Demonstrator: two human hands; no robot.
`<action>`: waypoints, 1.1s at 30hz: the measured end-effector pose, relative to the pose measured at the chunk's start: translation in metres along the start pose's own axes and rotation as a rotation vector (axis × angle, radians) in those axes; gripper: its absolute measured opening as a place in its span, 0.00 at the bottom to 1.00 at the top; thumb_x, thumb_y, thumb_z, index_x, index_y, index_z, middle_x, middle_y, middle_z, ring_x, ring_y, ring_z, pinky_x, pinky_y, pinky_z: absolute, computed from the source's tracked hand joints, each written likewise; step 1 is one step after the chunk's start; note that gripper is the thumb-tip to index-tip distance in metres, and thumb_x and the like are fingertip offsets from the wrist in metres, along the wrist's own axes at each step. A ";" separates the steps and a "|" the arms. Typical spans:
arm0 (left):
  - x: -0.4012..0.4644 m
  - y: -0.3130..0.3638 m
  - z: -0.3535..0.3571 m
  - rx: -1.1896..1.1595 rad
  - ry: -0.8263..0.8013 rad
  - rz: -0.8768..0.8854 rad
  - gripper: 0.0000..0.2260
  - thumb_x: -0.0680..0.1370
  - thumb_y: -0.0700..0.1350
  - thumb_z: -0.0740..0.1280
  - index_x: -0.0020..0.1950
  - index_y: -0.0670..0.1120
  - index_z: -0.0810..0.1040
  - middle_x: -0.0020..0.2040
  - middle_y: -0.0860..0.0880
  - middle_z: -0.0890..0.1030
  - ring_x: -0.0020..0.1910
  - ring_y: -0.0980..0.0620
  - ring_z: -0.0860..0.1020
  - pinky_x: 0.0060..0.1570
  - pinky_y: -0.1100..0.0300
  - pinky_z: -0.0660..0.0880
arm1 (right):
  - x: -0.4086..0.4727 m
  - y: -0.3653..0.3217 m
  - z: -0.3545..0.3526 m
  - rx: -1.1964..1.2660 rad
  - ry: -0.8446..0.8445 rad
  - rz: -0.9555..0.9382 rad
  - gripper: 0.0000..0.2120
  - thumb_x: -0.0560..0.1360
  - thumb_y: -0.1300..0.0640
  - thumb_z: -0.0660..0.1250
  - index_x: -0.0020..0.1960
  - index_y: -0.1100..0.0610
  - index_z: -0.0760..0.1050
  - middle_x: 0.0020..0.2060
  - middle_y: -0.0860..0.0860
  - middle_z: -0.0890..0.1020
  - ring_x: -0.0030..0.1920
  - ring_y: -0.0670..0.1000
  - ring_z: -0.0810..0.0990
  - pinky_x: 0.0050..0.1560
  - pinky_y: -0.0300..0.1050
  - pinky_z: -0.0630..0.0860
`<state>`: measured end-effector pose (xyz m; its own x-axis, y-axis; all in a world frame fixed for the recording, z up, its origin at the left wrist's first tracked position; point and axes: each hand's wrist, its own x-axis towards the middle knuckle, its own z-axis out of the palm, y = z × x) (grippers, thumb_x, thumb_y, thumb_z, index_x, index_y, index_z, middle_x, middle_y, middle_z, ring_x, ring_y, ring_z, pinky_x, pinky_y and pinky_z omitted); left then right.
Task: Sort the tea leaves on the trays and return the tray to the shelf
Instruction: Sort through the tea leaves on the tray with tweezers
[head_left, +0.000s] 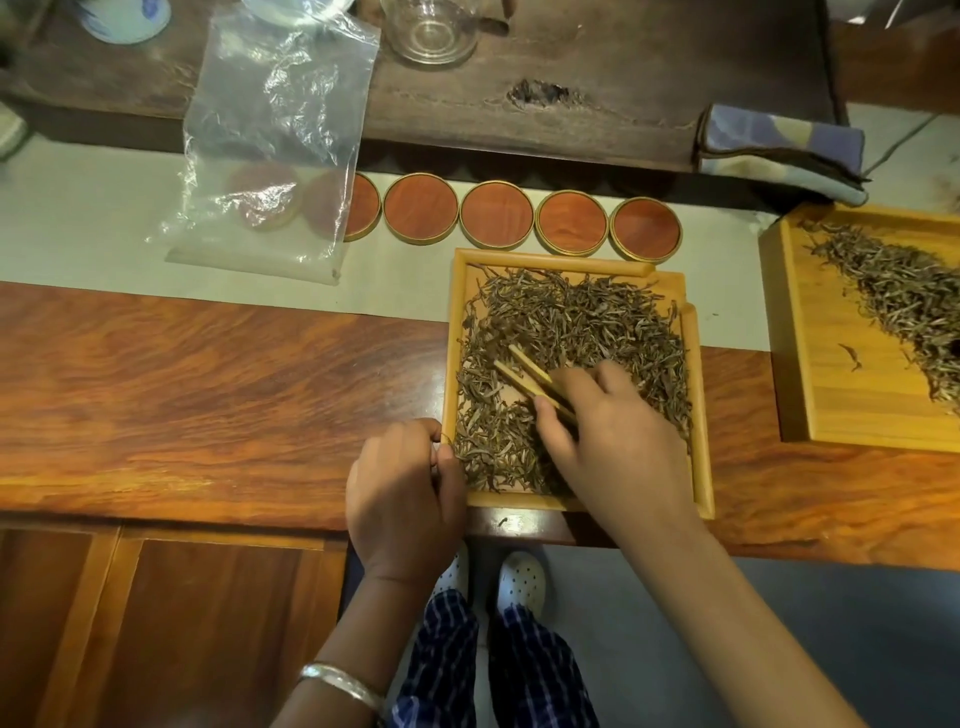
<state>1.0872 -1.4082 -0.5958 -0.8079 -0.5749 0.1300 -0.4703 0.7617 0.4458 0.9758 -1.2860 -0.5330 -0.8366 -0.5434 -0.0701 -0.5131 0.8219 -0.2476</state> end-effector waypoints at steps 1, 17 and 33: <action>0.001 0.000 0.000 -0.004 -0.003 -0.006 0.07 0.76 0.47 0.55 0.41 0.46 0.69 0.34 0.49 0.68 0.32 0.48 0.67 0.35 0.58 0.59 | 0.004 -0.001 0.002 -0.001 0.003 0.002 0.15 0.79 0.47 0.58 0.57 0.56 0.75 0.48 0.52 0.74 0.33 0.51 0.75 0.27 0.41 0.69; 0.001 -0.001 0.002 -0.028 -0.005 -0.002 0.06 0.77 0.48 0.54 0.43 0.48 0.67 0.34 0.48 0.70 0.32 0.49 0.67 0.34 0.58 0.59 | 0.013 -0.014 0.005 0.028 0.008 -0.074 0.13 0.79 0.50 0.60 0.54 0.57 0.76 0.45 0.53 0.75 0.30 0.50 0.73 0.24 0.40 0.69; 0.001 -0.001 -0.001 -0.049 -0.021 0.000 0.08 0.77 0.48 0.54 0.44 0.45 0.68 0.35 0.46 0.72 0.32 0.46 0.69 0.33 0.57 0.61 | 0.038 -0.006 -0.001 0.020 0.123 0.040 0.15 0.79 0.48 0.59 0.58 0.58 0.74 0.48 0.55 0.74 0.37 0.56 0.77 0.29 0.42 0.65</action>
<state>1.0875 -1.4095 -0.5948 -0.8152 -0.5683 0.1117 -0.4527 0.7456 0.4890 0.9465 -1.3111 -0.5329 -0.8742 -0.4841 0.0386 -0.4759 0.8381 -0.2667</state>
